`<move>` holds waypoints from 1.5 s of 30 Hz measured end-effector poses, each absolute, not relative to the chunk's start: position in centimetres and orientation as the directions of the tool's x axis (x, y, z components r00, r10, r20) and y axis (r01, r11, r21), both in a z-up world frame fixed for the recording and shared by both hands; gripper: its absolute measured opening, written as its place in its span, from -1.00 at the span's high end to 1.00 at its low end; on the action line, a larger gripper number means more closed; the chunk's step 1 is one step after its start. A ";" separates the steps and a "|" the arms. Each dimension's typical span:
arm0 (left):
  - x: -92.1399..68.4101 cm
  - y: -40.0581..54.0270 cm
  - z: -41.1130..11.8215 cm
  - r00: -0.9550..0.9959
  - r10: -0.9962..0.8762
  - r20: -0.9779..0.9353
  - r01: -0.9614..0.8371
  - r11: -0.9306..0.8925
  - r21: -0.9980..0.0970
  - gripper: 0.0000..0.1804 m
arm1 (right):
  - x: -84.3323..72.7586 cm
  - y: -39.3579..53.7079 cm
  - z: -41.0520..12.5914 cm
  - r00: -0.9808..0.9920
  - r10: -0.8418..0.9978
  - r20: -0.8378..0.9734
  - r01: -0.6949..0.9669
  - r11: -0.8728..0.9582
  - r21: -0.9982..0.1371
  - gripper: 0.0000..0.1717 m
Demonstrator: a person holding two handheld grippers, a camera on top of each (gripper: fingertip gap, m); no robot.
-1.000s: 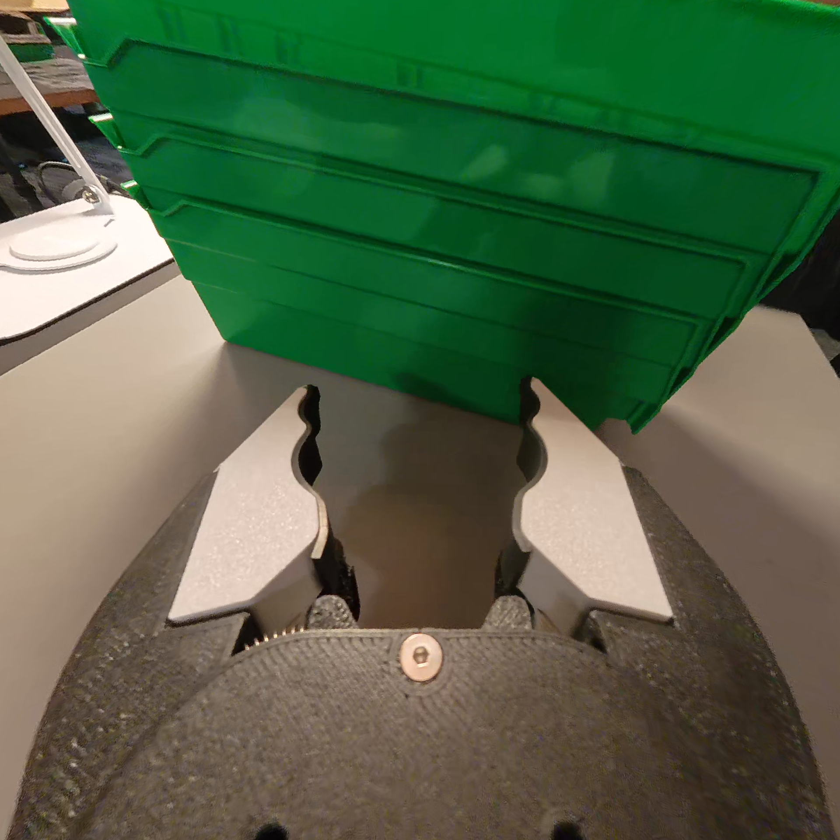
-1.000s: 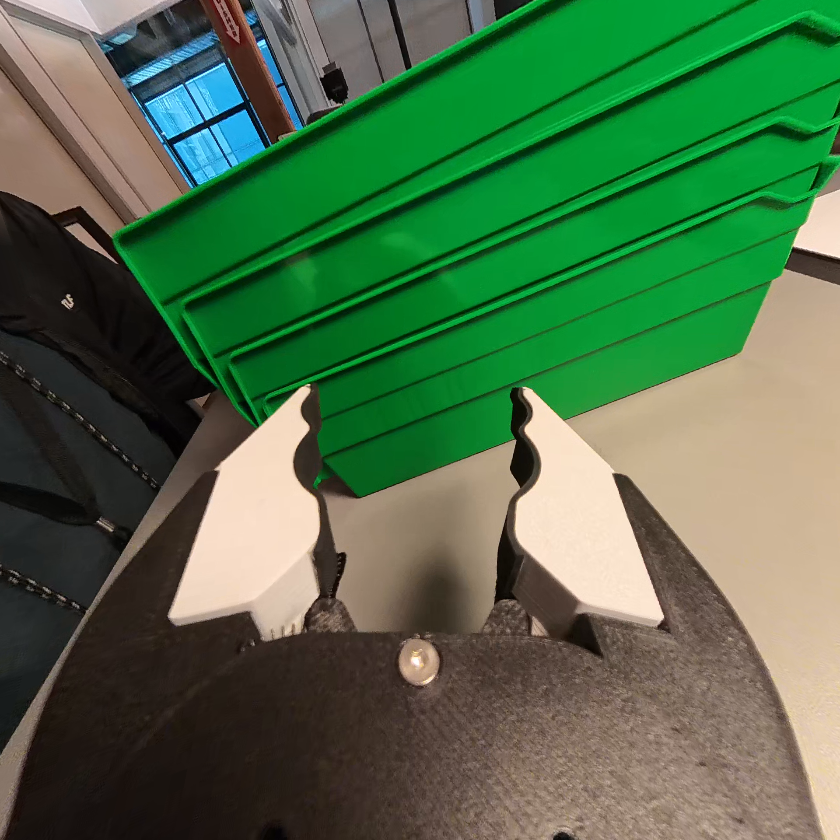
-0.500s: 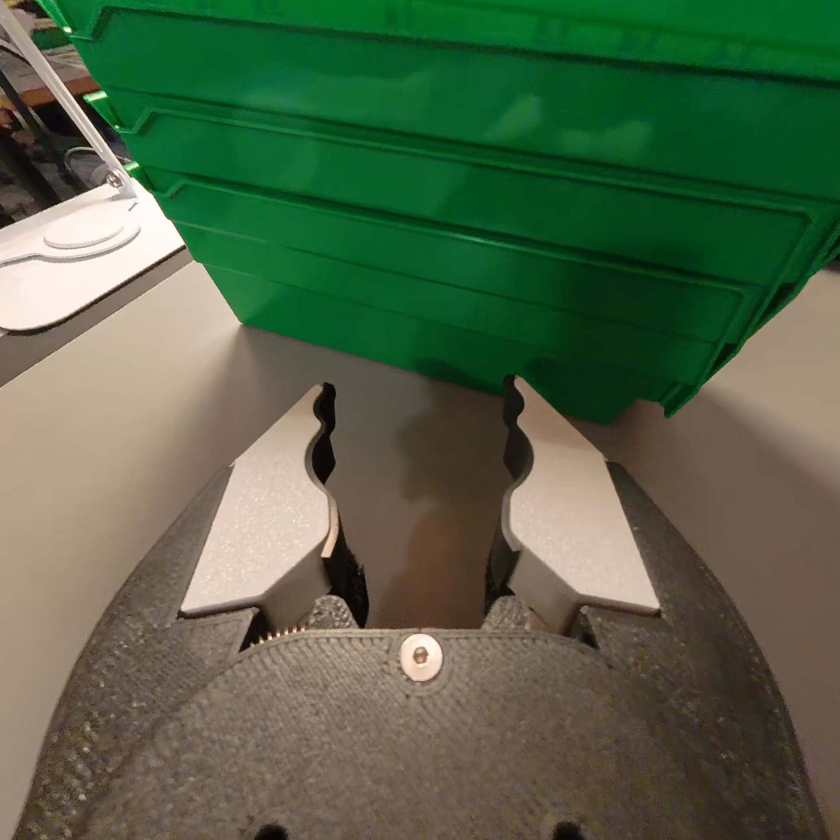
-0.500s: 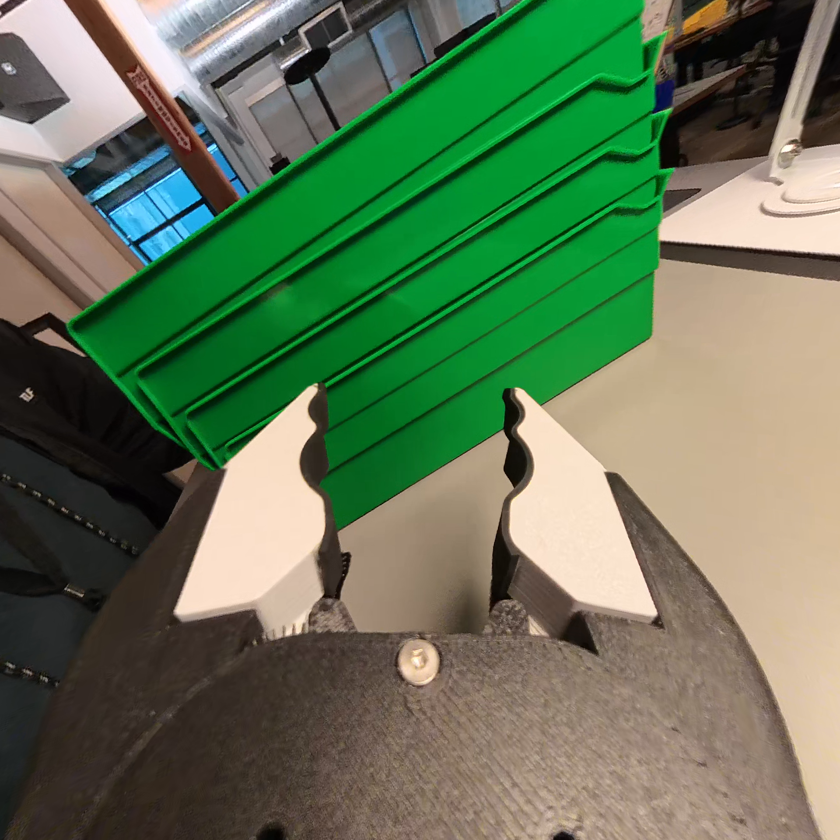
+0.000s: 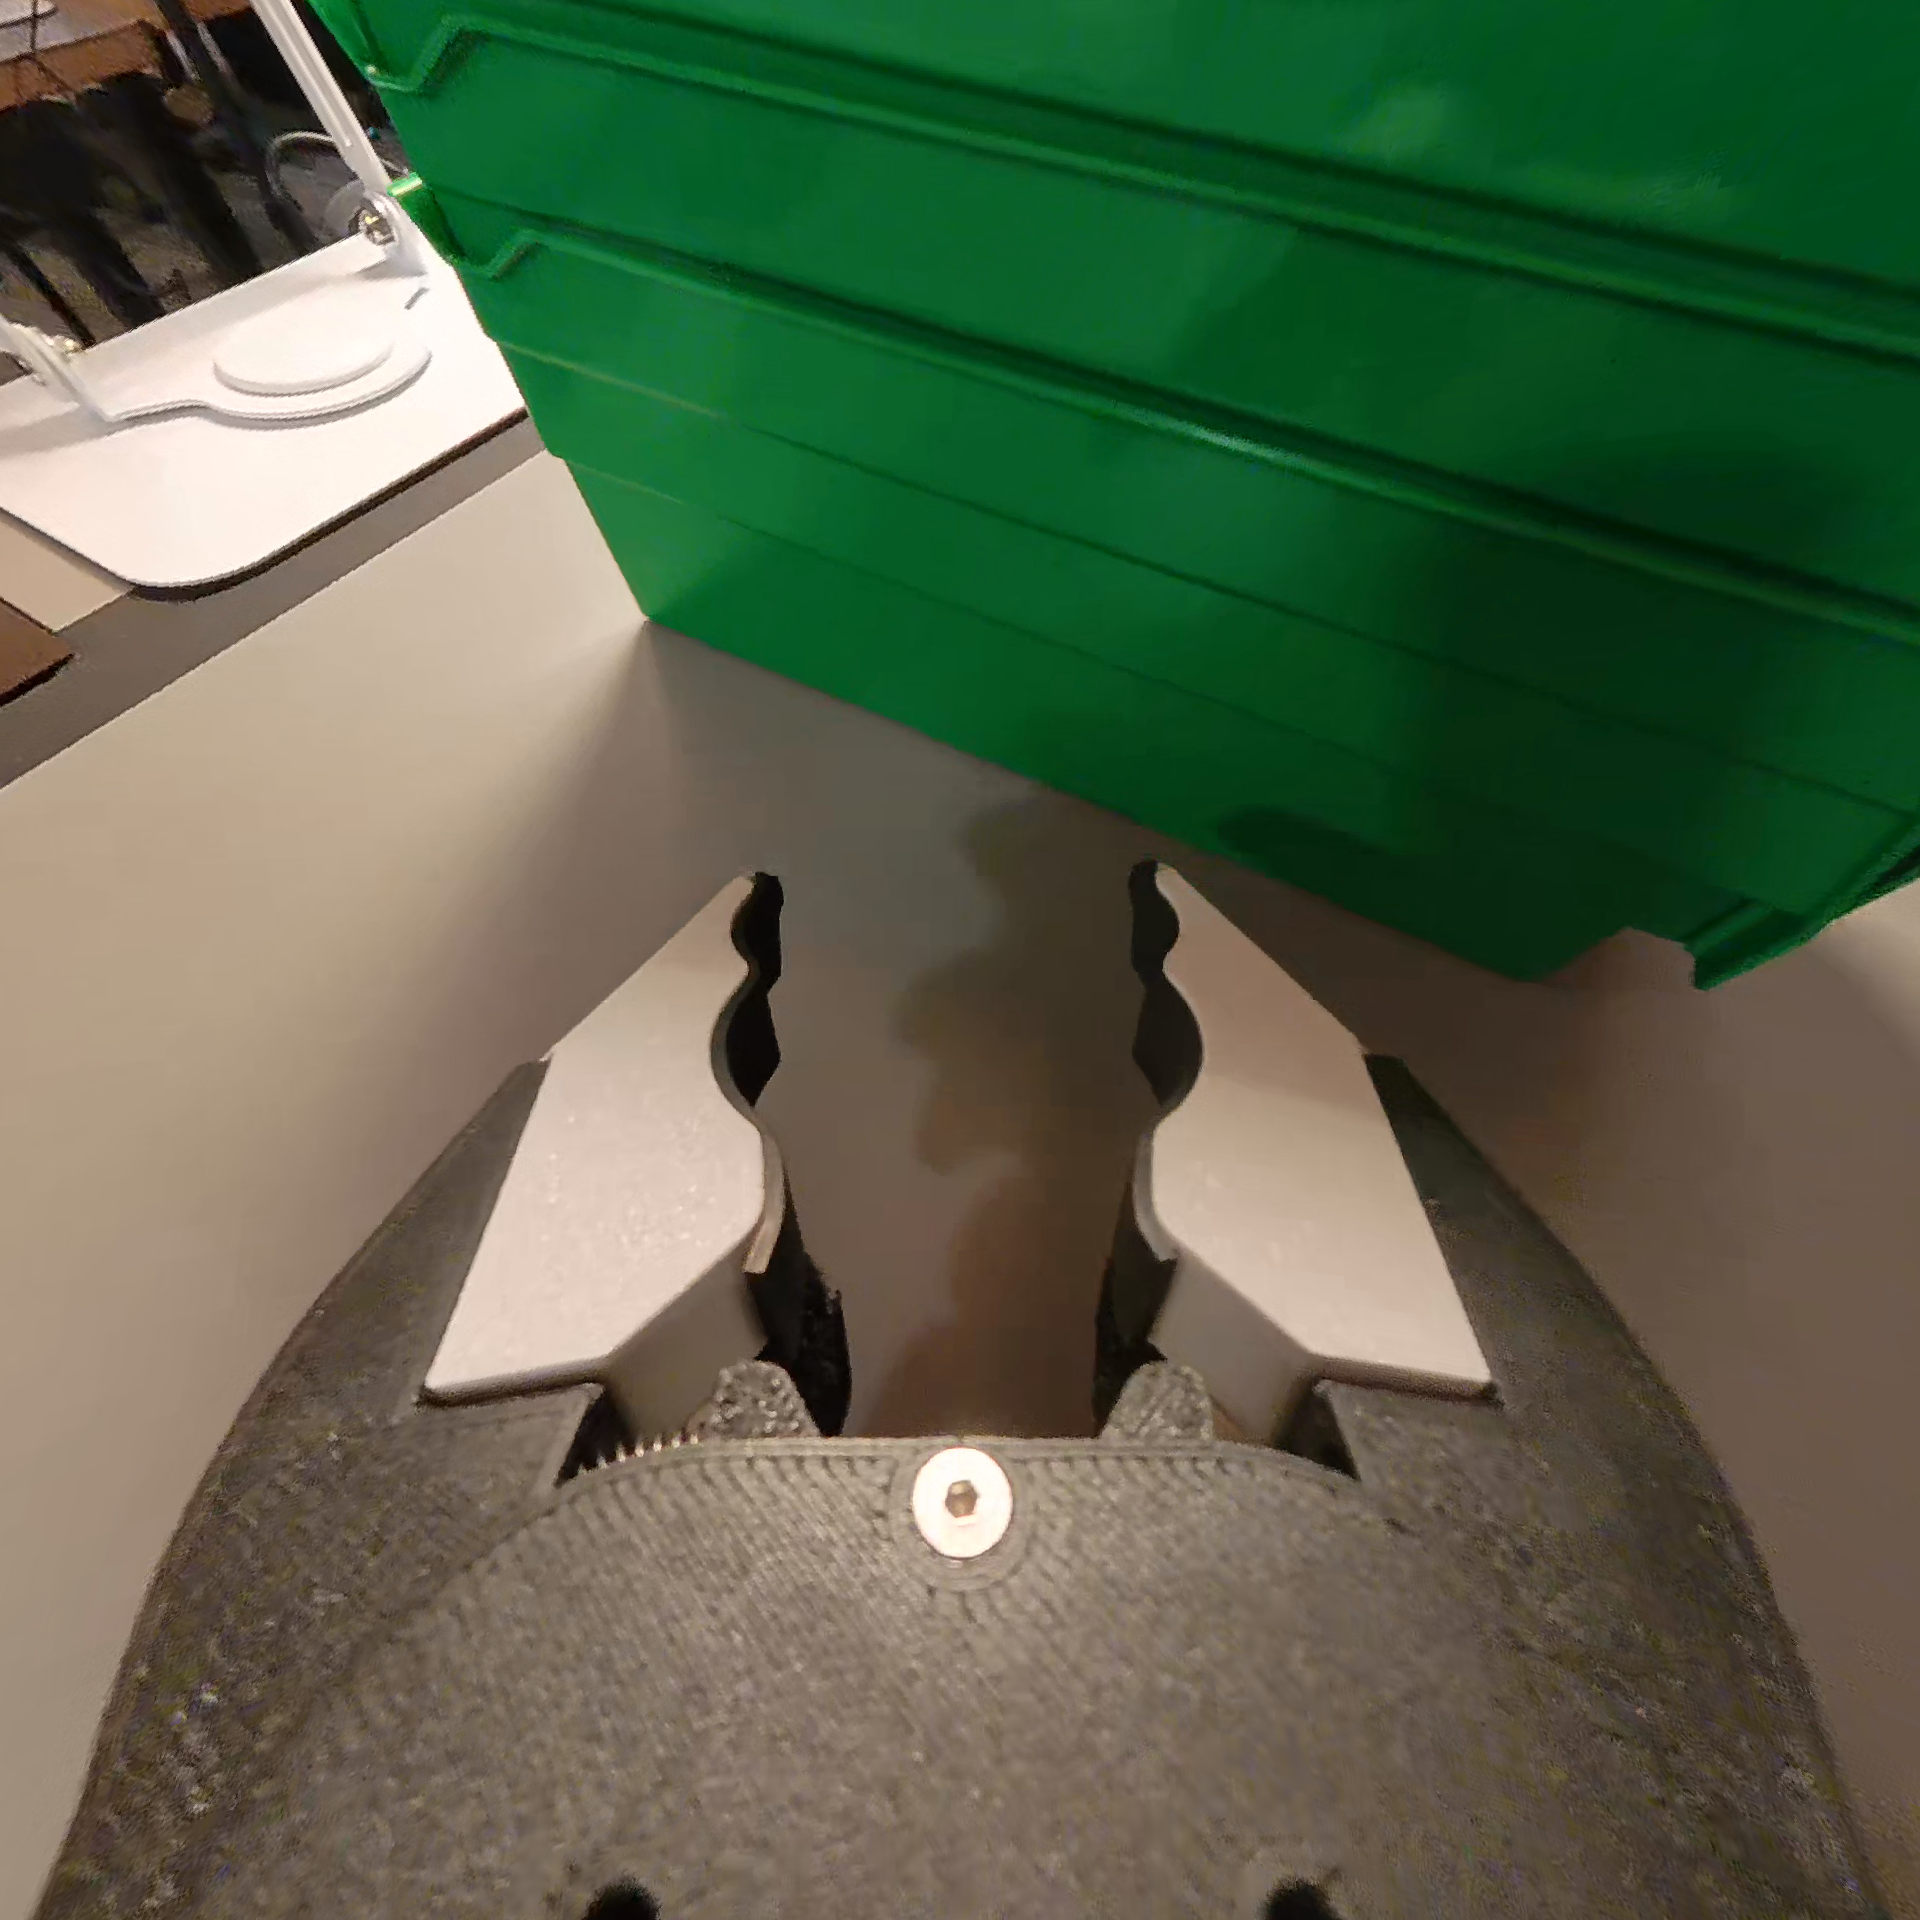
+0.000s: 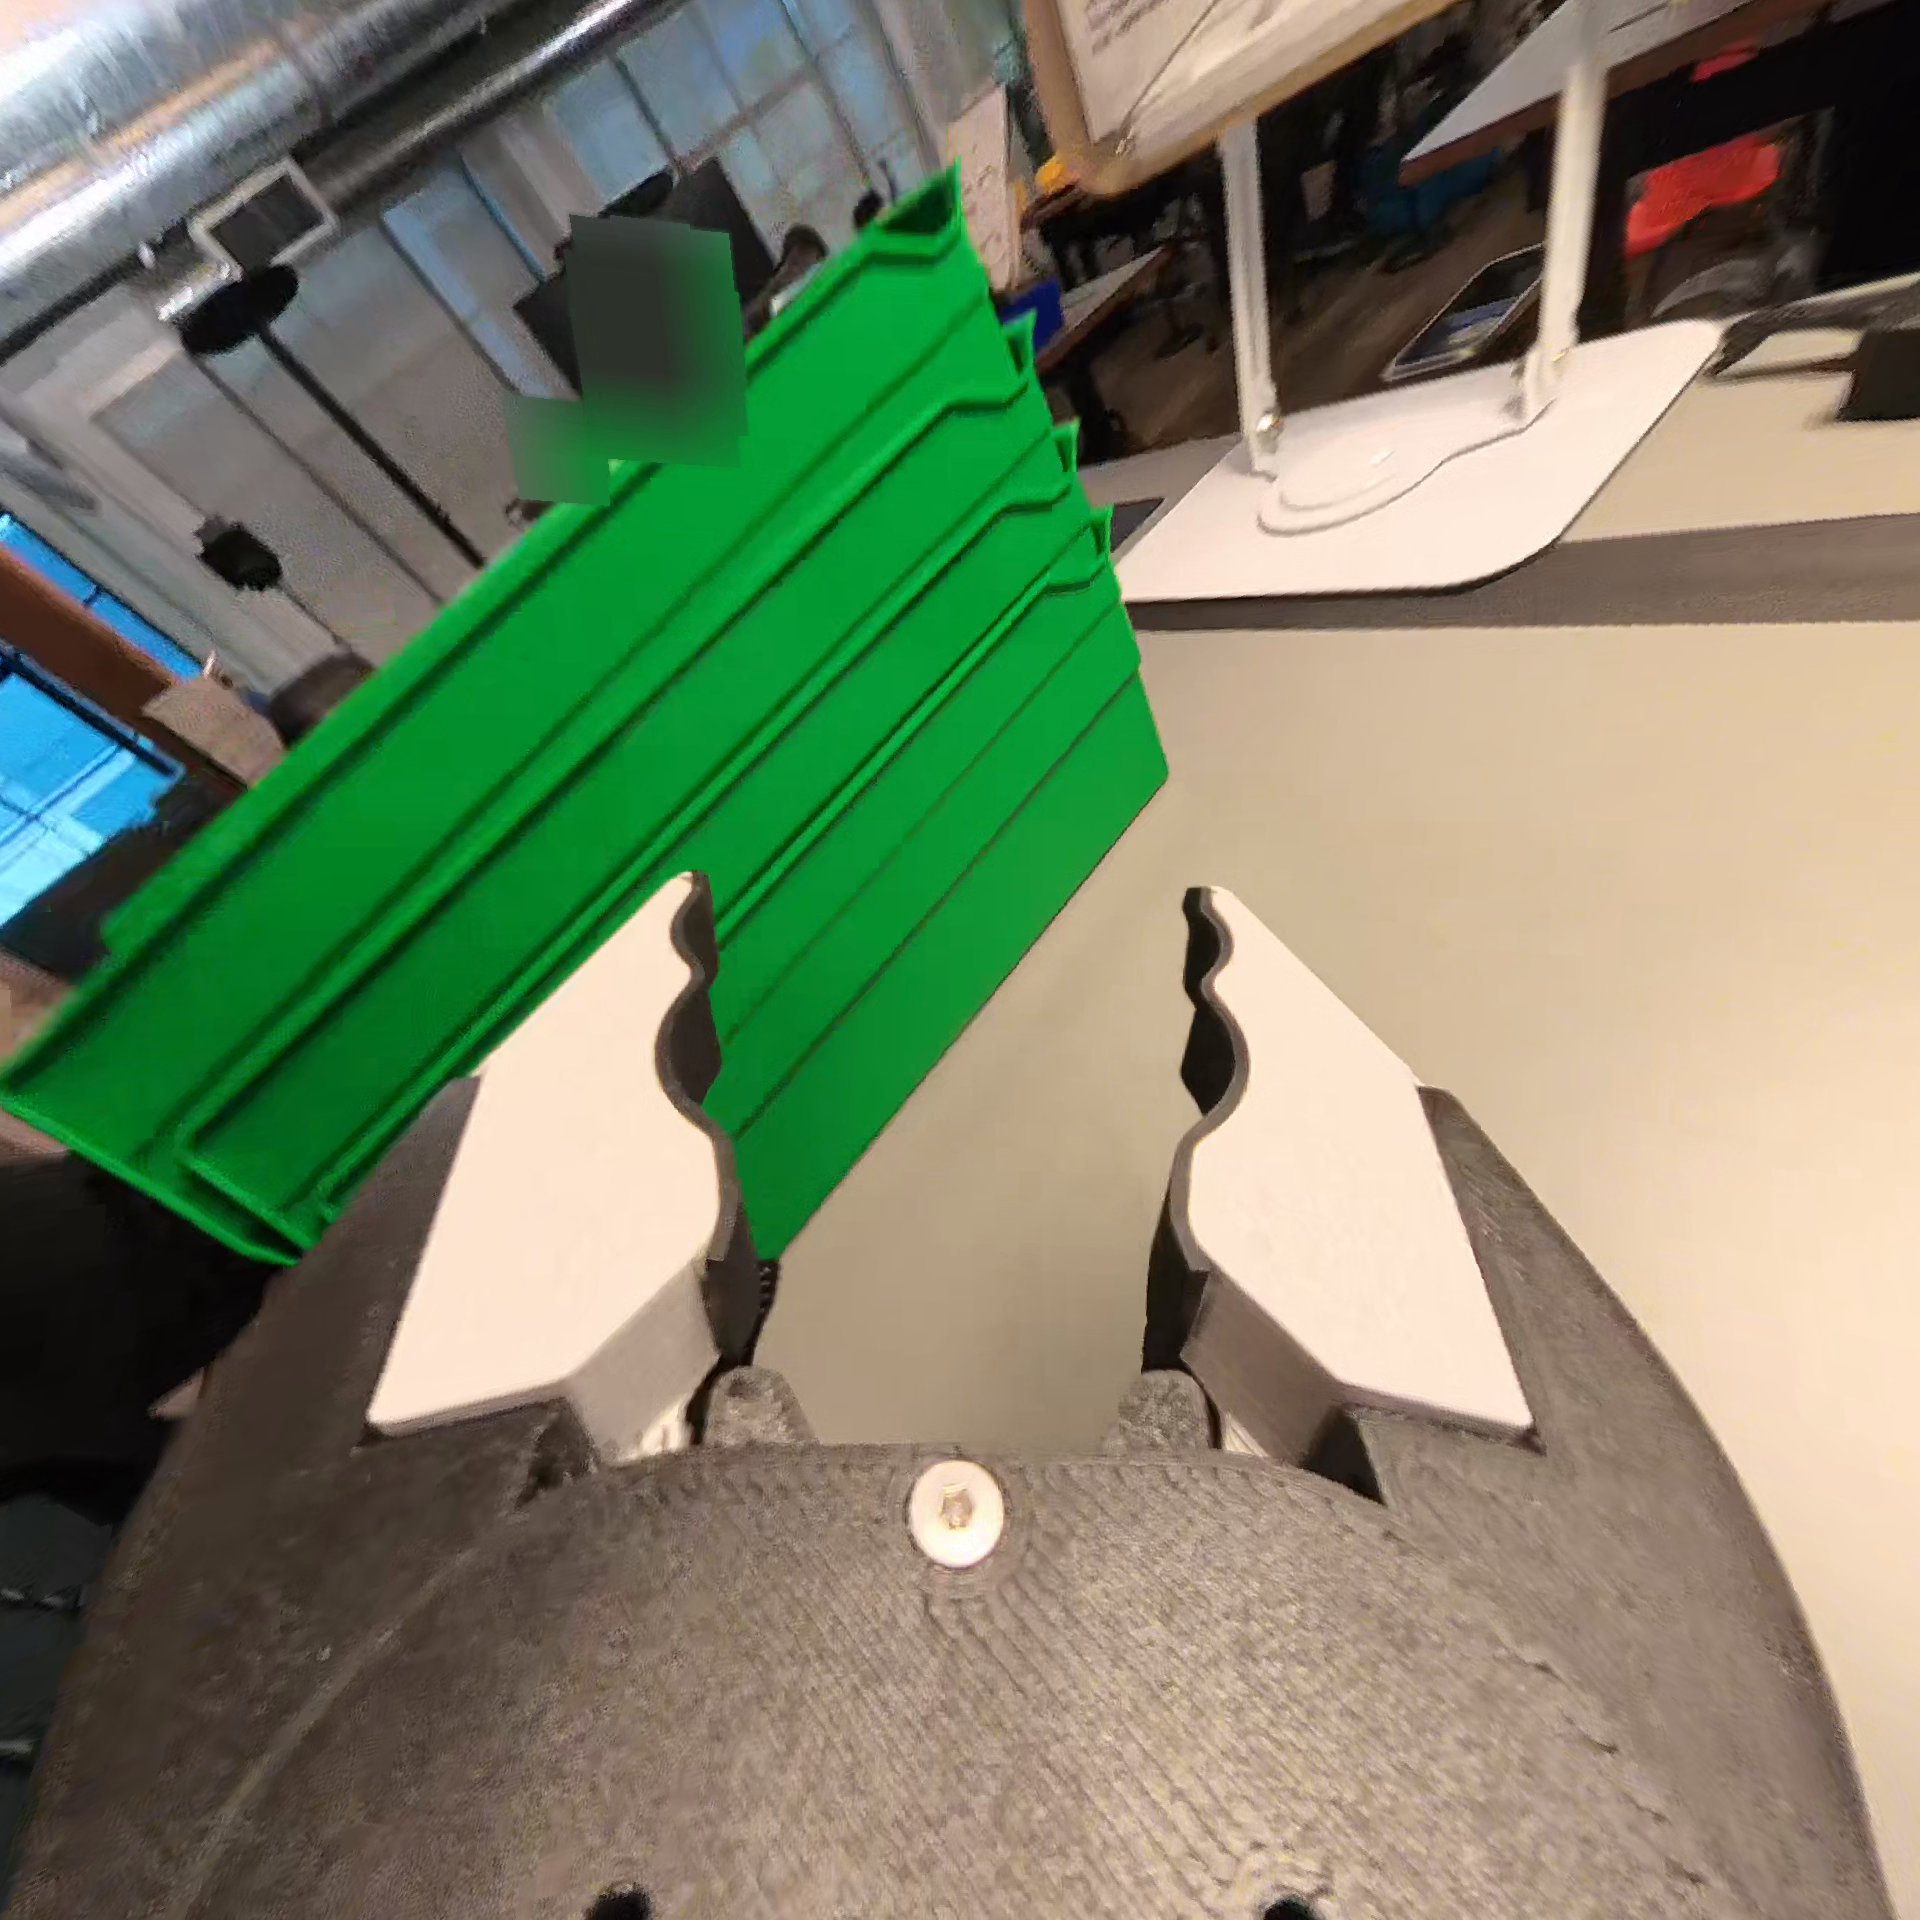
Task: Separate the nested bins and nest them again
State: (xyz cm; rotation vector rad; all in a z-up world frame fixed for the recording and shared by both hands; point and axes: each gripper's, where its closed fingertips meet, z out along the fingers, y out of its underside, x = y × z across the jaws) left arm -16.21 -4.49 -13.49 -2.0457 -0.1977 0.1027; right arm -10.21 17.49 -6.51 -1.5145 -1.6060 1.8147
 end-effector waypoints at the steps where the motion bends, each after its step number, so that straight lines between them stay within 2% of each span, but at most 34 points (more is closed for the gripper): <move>1: -16.3 -4.5 -13.6 0.981 0.195 0.005 0.097 -0.462 -0.881 0.25 | -10.0 17.7 -5.4 -0.391 0.765 -0.512 0.402 -0.358 -0.843 -0.12; 5: -16.9 -4.7 -13.9 0.968 0.251 0.024 0.143 -0.469 -0.872 0.28 | -9.5 15.9 -1.0 -0.345 0.794 -0.501 0.450 -0.328 -0.831 -0.38; 8: -17.9 -5.1 -14.3 0.935 0.348 0.076 0.239 -0.455 -0.858 0.37 | -9.9 12.7 1.3 -0.332 0.834 -0.441 0.536 -0.218 -0.816 -0.58; 12: -18.4 -5.4 -14.6 0.916 0.395 0.073 0.265 -0.459 -0.848 0.41 | -11.5 8.8 0.4 -0.280 0.910 -0.305 0.712 -0.016 -0.702 -0.83; 15: -18.2 -5.3 -14.9 0.920 0.391 0.033 0.237 -0.488 -0.840 0.41 | -12.5 6.8 -0.9 -0.252 0.942 -0.220 0.807 0.079 -0.586 -0.83; 20: -17.9 -5.3 -15.1 0.923 0.385 -0.027 0.193 -0.519 -0.832 0.43 | -14.5 5.5 -1.3 -0.194 0.972 -0.136 0.865 0.104 -0.491 -0.83; 26: -17.6 -5.3 -15.4 0.921 0.389 -0.012 0.214 -0.532 -0.820 0.44 | -15.4 5.3 -3.1 -0.152 0.986 -0.070 0.916 0.114 -0.386 -0.81; 29: -17.7 -5.3 -15.4 0.921 0.391 -0.005 0.220 -0.529 -0.820 0.45 | -15.6 5.2 -3.0 -0.147 0.987 -0.057 0.924 0.117 -0.365 -0.67; 45: -17.8 -5.6 -15.5 0.918 0.395 0.037 0.254 -0.514 -0.819 0.45 | -15.3 4.7 -1.7 -0.163 0.983 -0.087 0.932 0.125 -0.340 -0.31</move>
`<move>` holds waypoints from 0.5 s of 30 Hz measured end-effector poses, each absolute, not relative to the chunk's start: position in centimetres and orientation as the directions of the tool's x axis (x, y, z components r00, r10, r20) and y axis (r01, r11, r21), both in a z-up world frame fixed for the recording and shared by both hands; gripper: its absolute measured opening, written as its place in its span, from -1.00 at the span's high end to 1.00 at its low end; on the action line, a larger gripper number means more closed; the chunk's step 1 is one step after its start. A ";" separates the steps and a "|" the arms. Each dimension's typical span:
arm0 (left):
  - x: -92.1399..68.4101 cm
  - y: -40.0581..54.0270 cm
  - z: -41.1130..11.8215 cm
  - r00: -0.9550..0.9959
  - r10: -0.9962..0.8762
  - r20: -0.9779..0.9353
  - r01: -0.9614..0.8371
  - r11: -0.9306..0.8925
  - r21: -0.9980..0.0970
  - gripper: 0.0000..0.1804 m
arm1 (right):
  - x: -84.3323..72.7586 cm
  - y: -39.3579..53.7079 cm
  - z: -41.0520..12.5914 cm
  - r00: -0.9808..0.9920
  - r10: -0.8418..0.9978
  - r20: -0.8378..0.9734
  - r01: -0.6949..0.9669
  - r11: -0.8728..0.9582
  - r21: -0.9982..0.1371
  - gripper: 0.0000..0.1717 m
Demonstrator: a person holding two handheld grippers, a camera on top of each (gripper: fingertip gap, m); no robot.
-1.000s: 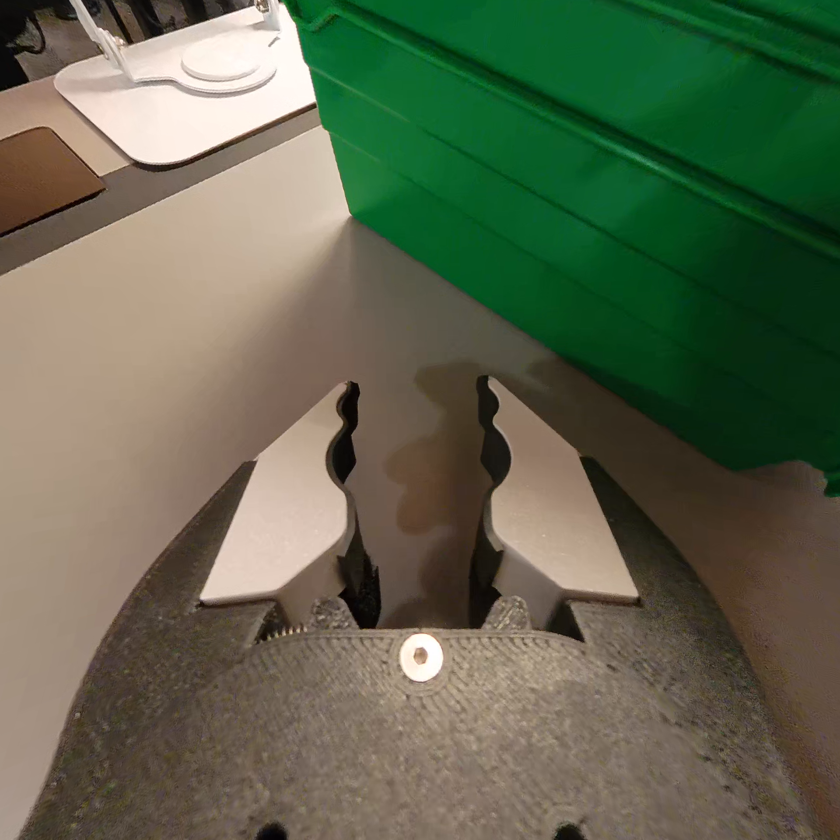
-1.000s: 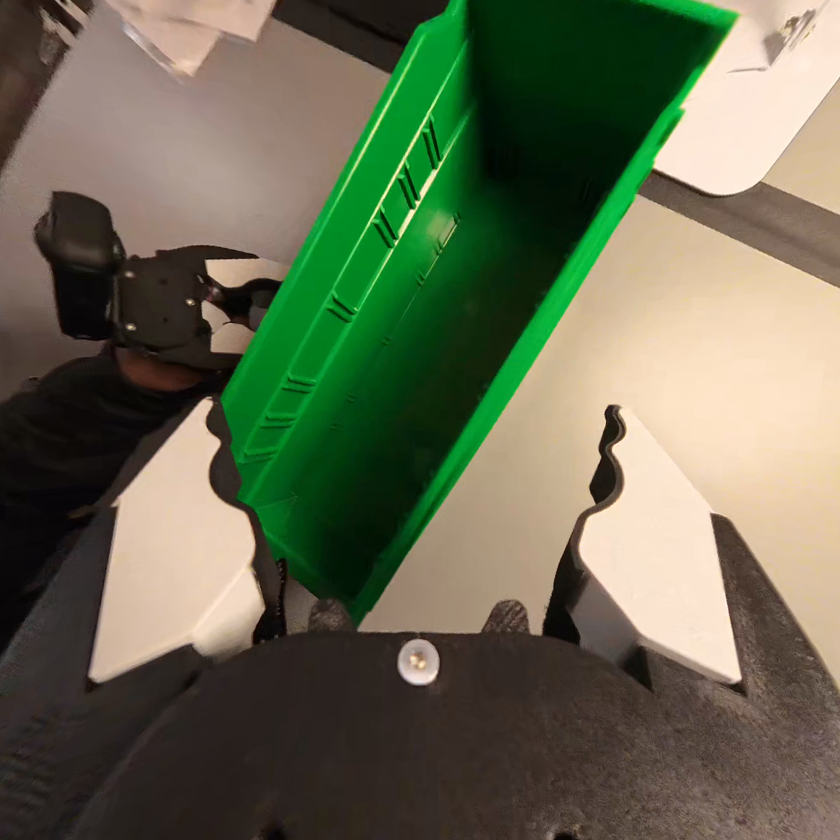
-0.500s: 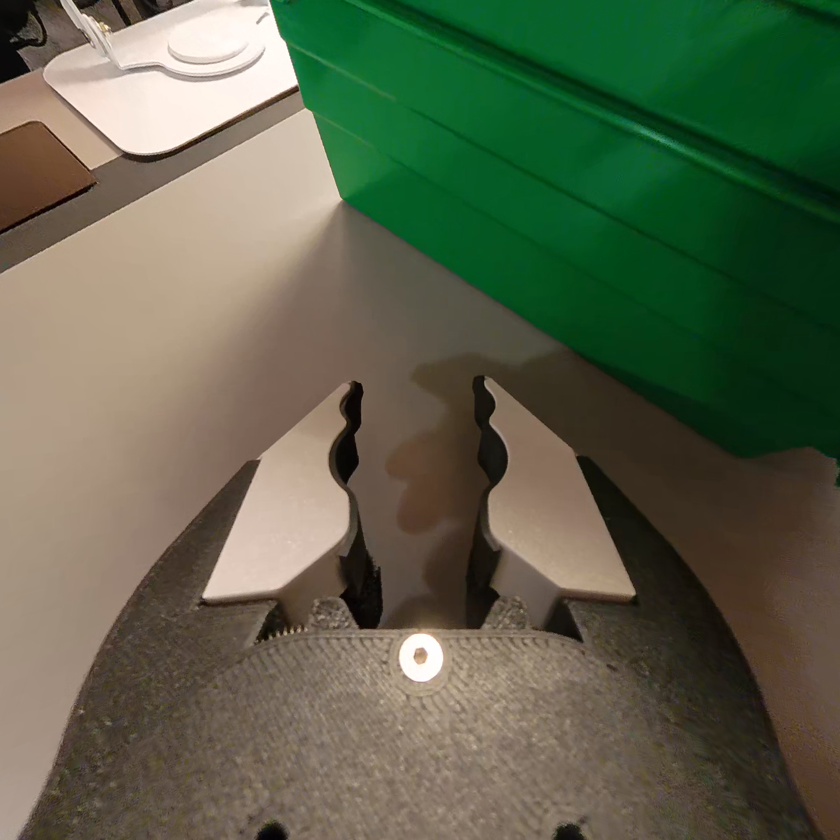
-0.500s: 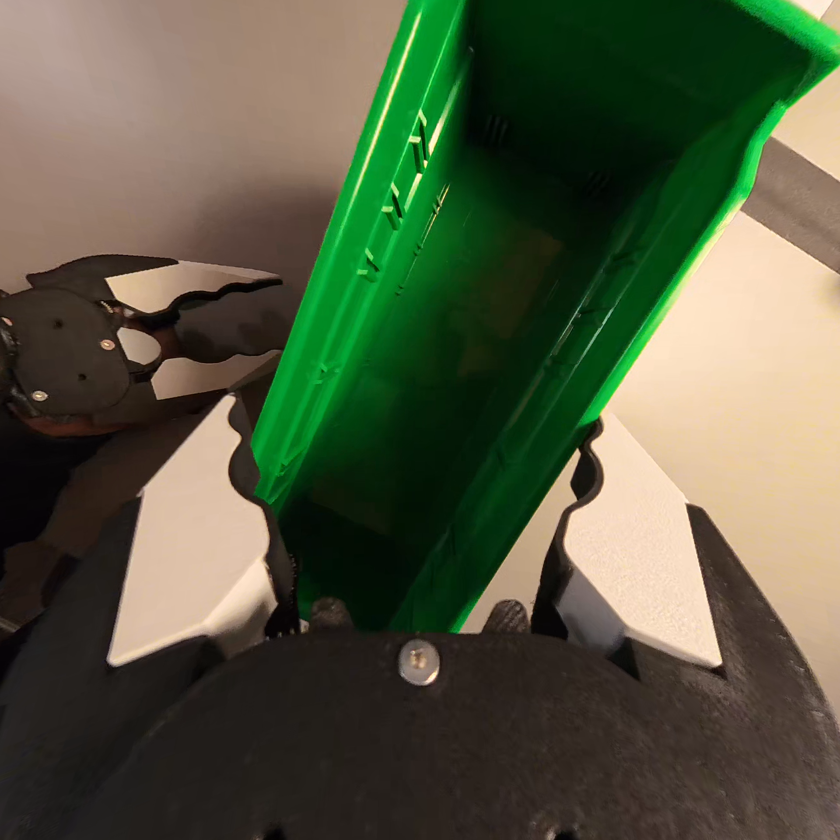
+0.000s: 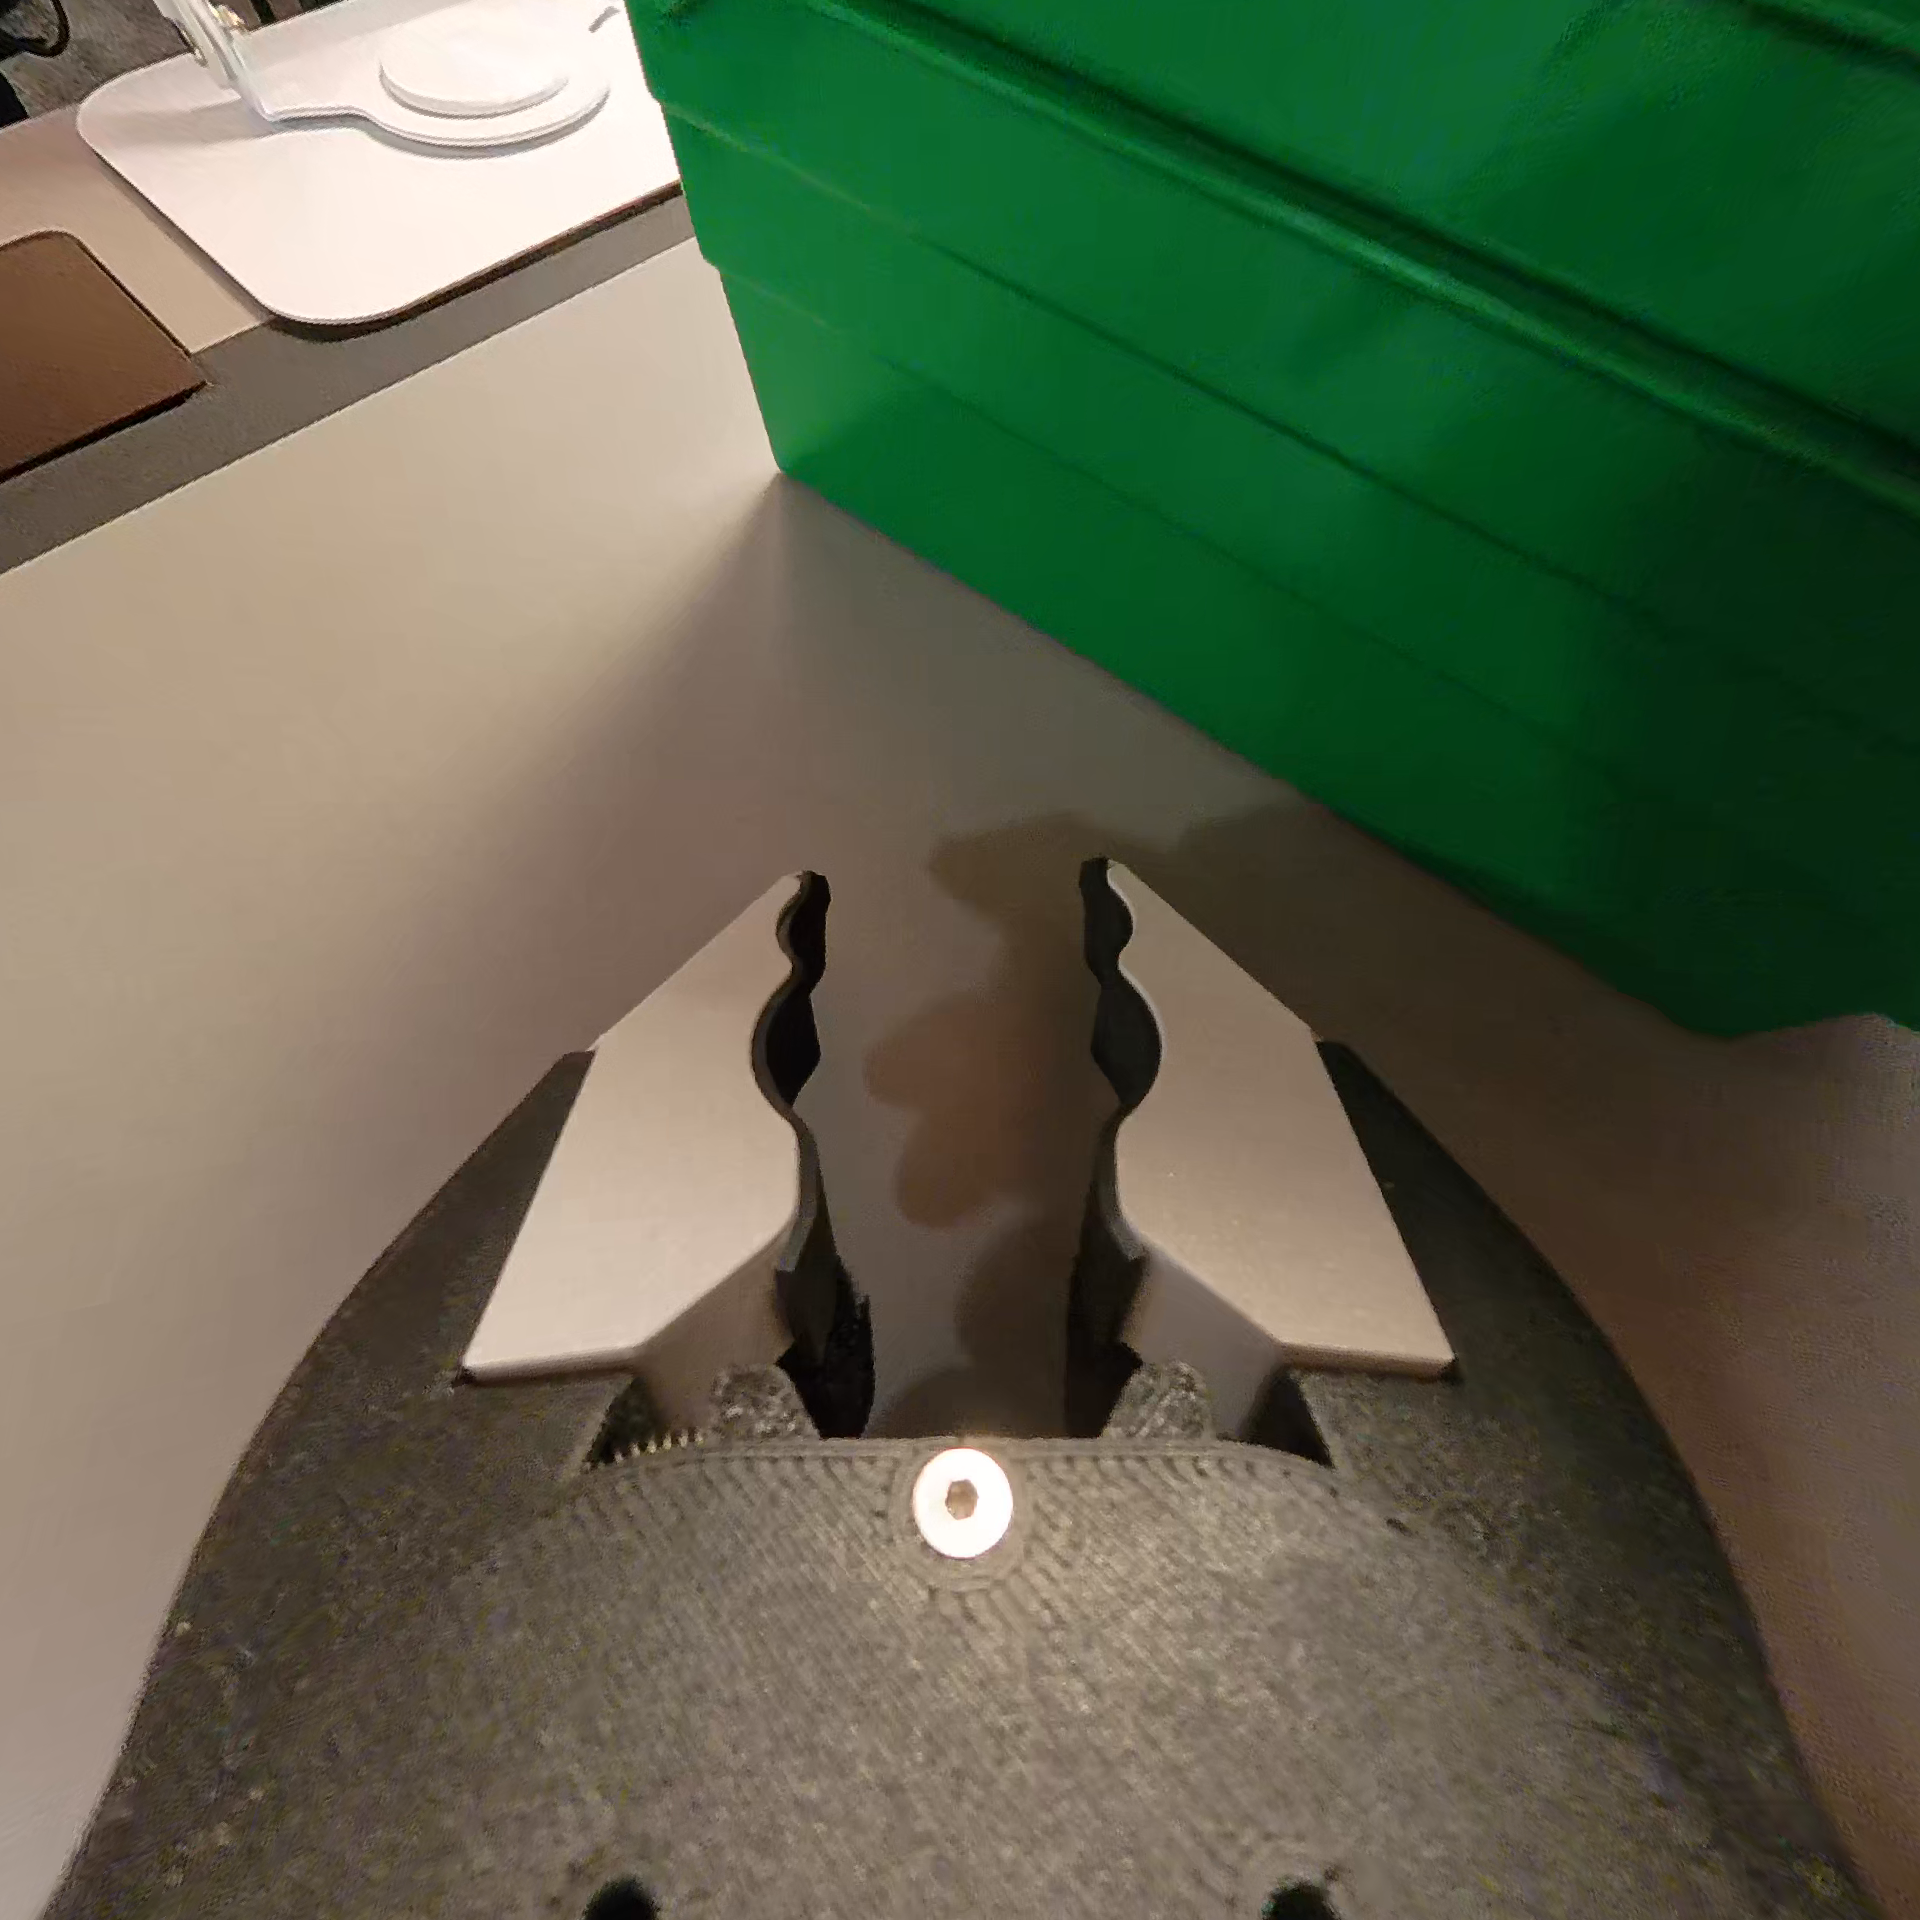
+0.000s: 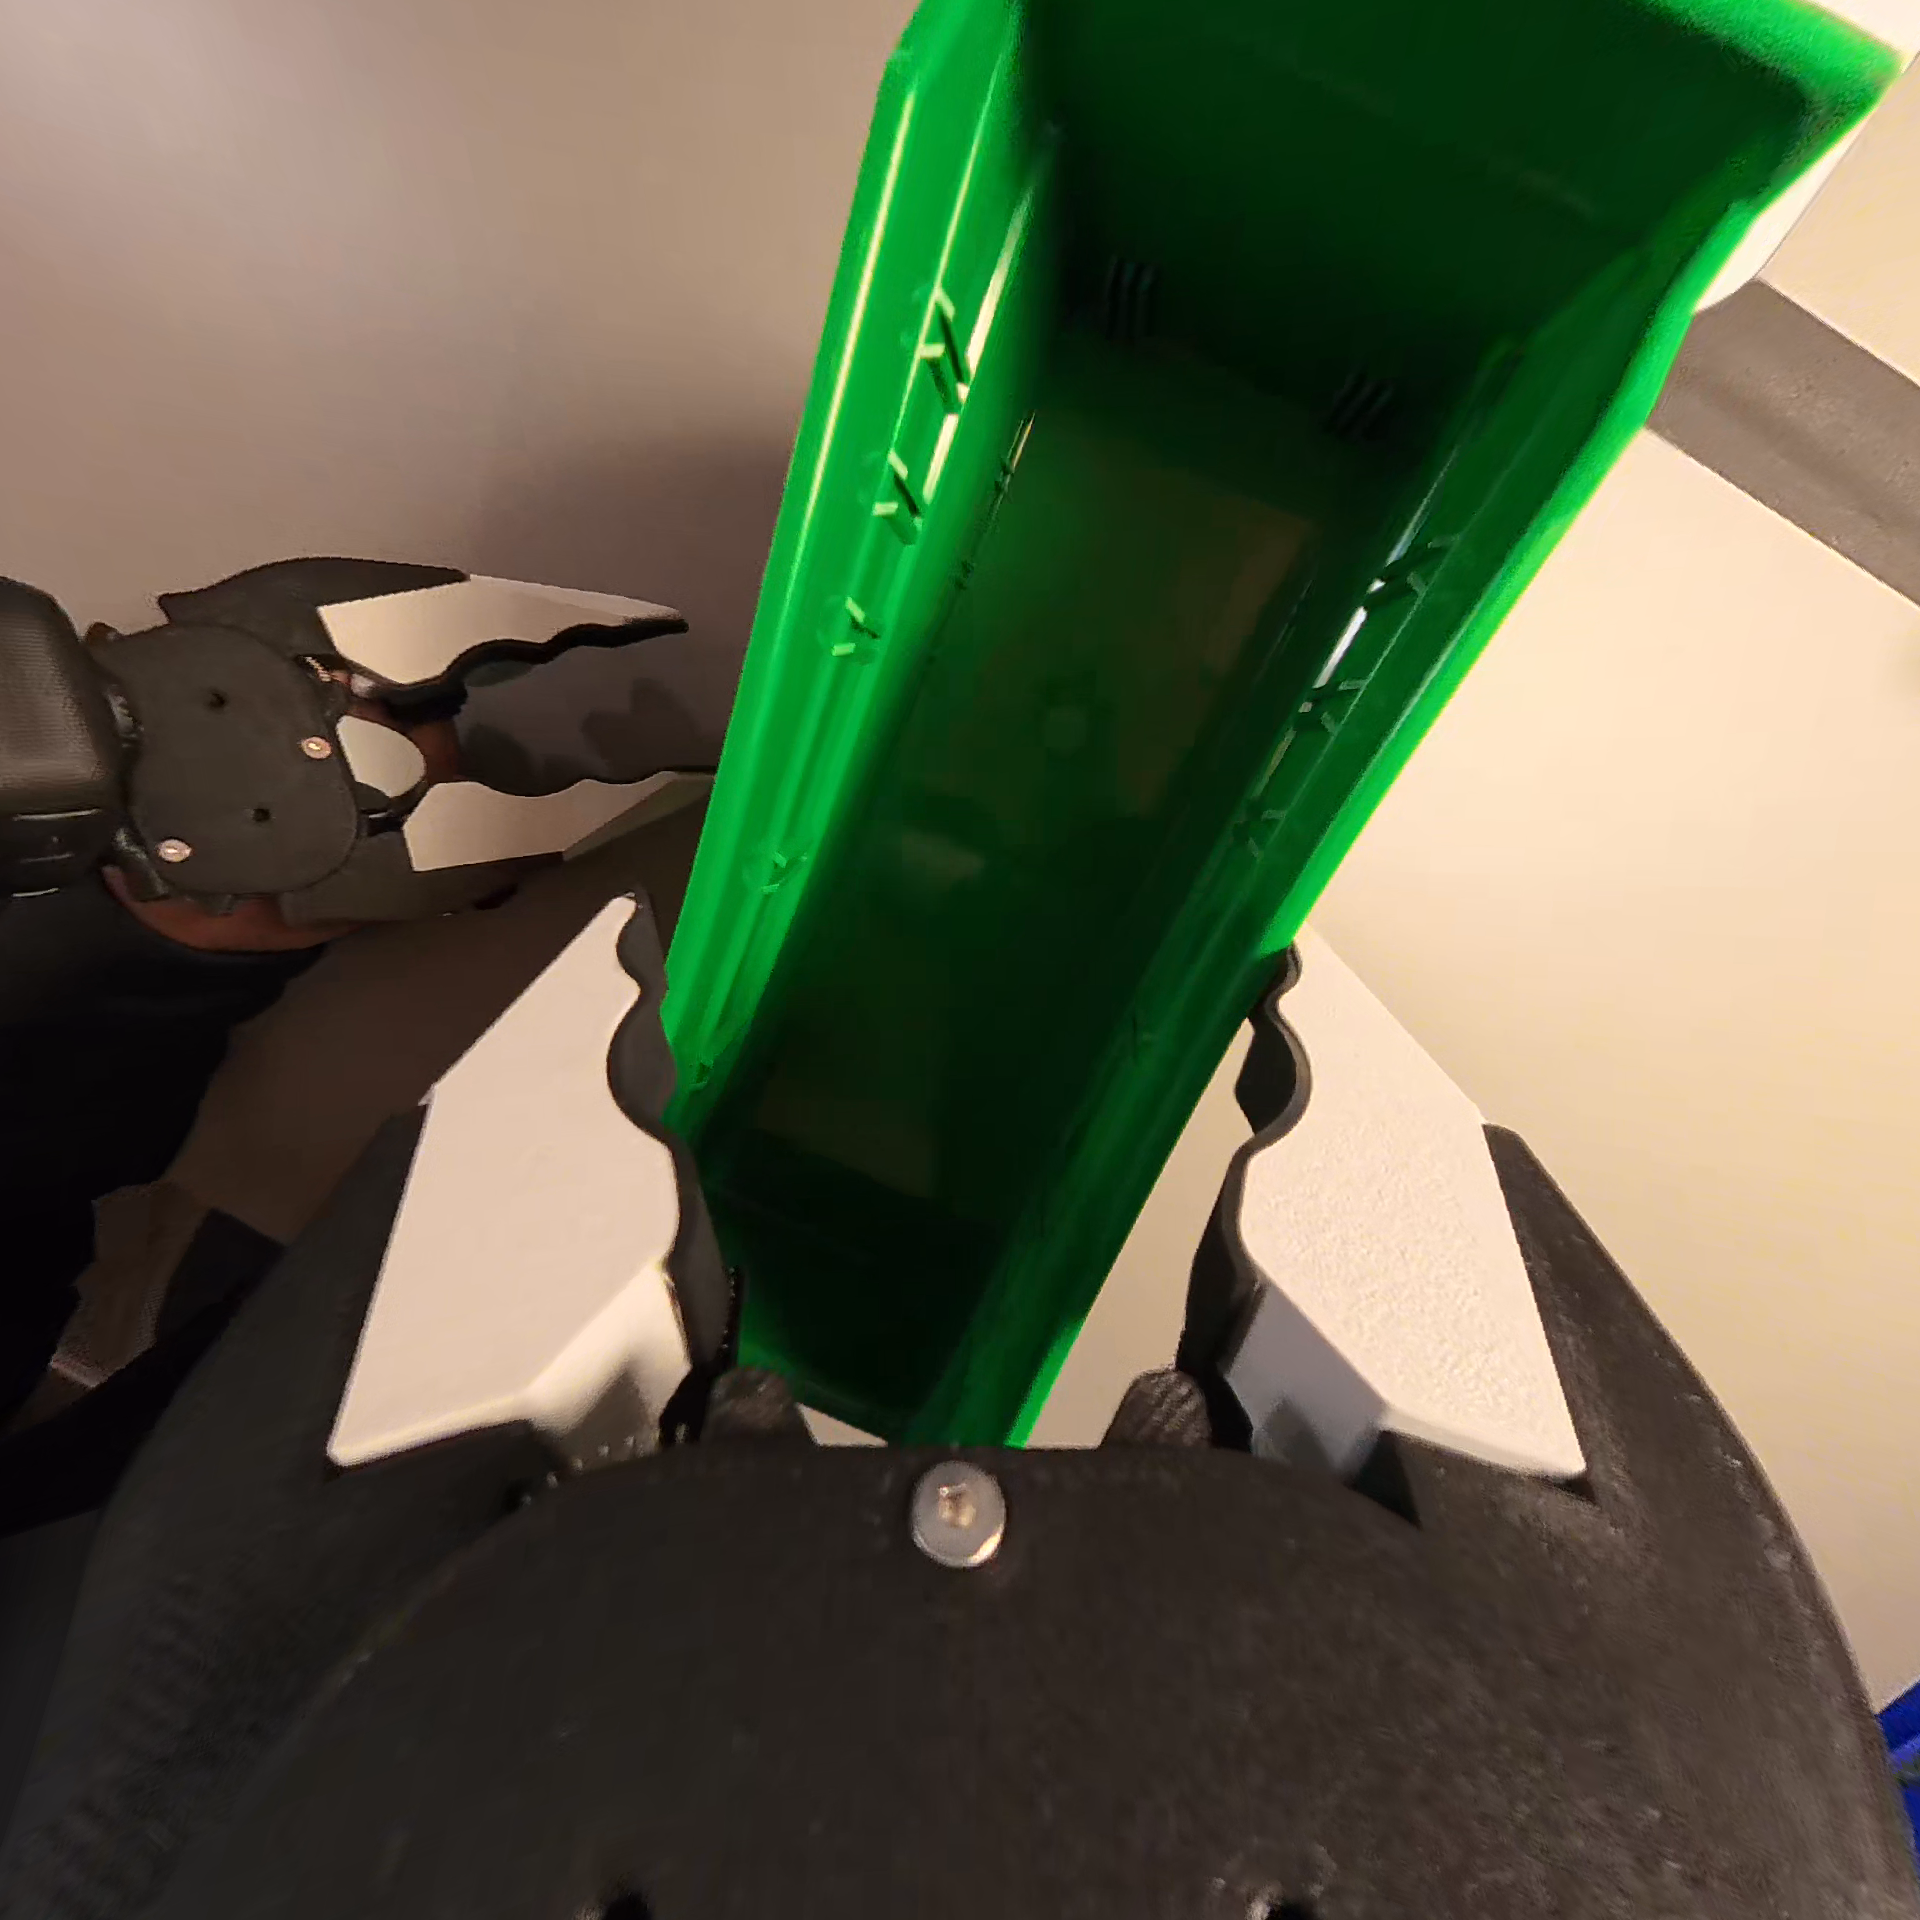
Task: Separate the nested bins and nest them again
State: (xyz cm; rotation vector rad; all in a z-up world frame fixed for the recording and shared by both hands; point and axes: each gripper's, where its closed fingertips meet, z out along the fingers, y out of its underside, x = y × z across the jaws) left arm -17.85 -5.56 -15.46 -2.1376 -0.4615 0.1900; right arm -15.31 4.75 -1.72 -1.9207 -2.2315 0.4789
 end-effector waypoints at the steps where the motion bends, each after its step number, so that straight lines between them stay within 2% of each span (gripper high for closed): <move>1: -17.9 -5.6 -15.5 0.918 0.395 0.039 0.256 -0.513 -0.819 0.45 | -15.3 4.8 -1.5 -0.167 0.982 -0.086 0.930 0.128 -0.345 -0.30; 10: -17.8 -5.6 -15.5 0.919 0.392 0.047 0.261 -0.514 -0.818 0.45 | -15.2 4.9 1.9 -0.194 0.979 -0.068 0.915 0.155 -0.373 -0.28; 15: -17.8 -5.6 -15.5 0.919 0.390 0.055 0.265 -0.510 -0.818 0.45 | -14.7 4.8 5.4 -0.217 0.969 -0.117 0.887 0.146 -0.439 -0.27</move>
